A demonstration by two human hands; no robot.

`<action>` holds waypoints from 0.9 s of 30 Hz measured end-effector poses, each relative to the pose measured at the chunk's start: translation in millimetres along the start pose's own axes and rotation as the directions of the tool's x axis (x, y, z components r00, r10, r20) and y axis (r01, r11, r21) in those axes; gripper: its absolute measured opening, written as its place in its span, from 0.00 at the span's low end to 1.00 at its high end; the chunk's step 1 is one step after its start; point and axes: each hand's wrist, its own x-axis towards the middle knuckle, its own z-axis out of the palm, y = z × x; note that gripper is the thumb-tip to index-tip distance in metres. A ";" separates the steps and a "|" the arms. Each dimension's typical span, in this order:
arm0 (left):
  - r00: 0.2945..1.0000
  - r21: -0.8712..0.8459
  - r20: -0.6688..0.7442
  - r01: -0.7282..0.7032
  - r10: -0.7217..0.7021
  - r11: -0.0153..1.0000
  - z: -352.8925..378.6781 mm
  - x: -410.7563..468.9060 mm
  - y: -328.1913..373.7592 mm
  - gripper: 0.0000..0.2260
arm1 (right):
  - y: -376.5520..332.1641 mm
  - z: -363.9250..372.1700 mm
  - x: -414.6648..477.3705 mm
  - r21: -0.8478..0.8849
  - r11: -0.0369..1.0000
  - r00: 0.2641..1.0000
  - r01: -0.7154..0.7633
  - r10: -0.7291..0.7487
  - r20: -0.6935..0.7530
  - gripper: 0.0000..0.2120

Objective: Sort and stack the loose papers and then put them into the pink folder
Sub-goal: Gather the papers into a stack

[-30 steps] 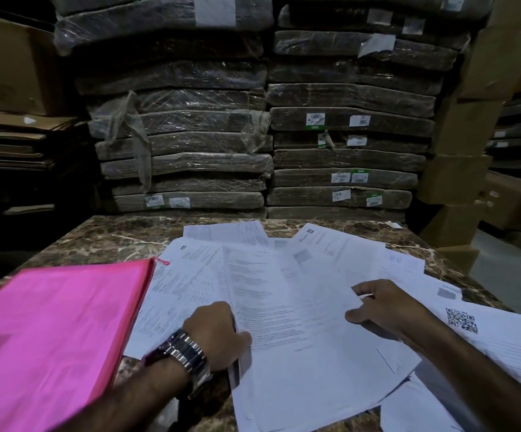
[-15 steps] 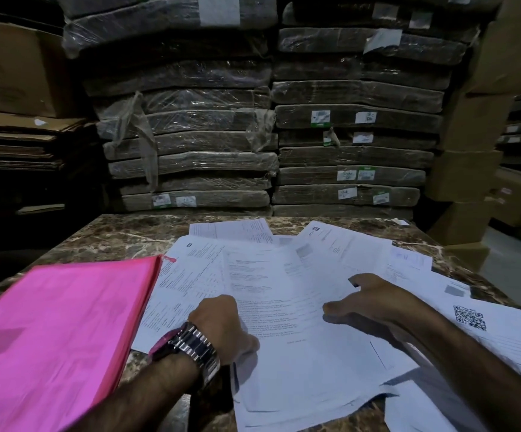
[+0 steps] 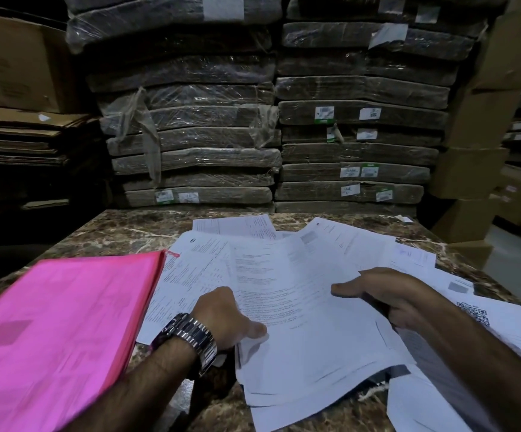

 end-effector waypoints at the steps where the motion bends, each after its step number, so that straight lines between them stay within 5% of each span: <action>1: 1.000 0.003 0.003 -0.001 0.001 1.000 0.4 0.7 -0.1 0.11 | -0.5 -1.6 0.5 -0.004 1.000 1.000 -0.008 0.008 0.004 0.08; 8: 0.999 0.001 0.032 0.005 -0.005 1.000 -2.3 8.0 -6.6 0.13 | 4.8 -8.4 8.7 -0.072 0.997 1.000 -0.013 0.013 -0.006 0.07; 18: 0.998 0.005 0.065 -0.006 0.006 1.000 -3.3 12.2 -9.1 0.14 | 10.2 -5.1 13.7 -0.143 0.988 0.996 0.062 -0.071 -0.062 0.30; 22: 0.996 0.010 0.079 -0.027 0.026 1.000 -5.3 9.8 -7.5 0.13 | 13.7 -4.8 15.3 -0.166 0.961 0.973 0.220 -0.228 -0.029 0.34; 27: 0.996 -0.029 0.091 -0.005 0.008 1.000 -6.4 12.4 -9.3 0.13 | 15.2 -12.8 22.9 -0.076 0.974 0.969 0.213 -0.201 0.145 0.17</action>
